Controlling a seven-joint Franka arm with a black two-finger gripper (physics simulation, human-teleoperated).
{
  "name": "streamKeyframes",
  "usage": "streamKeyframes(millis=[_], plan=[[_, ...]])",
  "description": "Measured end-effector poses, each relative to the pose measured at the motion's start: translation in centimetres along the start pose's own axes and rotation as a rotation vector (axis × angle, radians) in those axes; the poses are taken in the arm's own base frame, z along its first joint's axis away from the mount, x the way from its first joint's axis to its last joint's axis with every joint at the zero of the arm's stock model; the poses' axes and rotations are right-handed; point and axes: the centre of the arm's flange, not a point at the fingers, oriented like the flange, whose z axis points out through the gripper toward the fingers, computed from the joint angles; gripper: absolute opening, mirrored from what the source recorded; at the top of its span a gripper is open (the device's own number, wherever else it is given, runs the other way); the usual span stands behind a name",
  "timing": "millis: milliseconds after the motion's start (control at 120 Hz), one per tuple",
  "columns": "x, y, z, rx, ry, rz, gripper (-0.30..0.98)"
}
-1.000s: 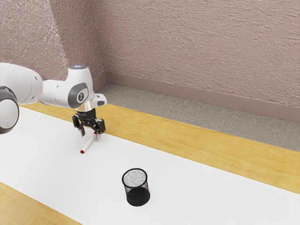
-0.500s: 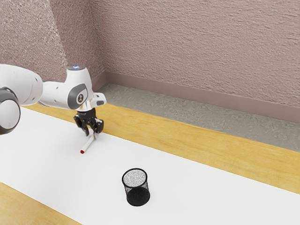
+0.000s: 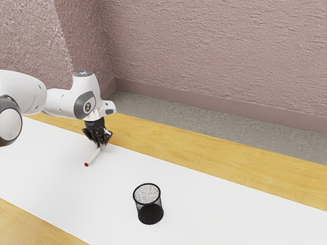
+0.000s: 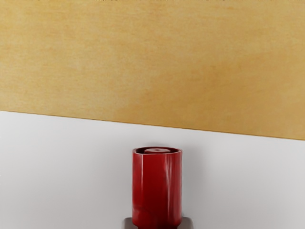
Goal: Put the marker into the pen holder.
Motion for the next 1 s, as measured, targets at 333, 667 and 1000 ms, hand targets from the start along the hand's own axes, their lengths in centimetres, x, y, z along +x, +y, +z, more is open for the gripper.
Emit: streamKeyframes(millis=[333, 667, 1000], plan=[[0.5, 3.4, -6.1, 0.006, 0.075, 0.030, -0.10], [-10.4, 16.5, -17.2, 0.021, 0.189, 0.195, -0.10], [-18.5, 26.6, -18.8, -0.041, 0.486, 0.354, -0.10]])
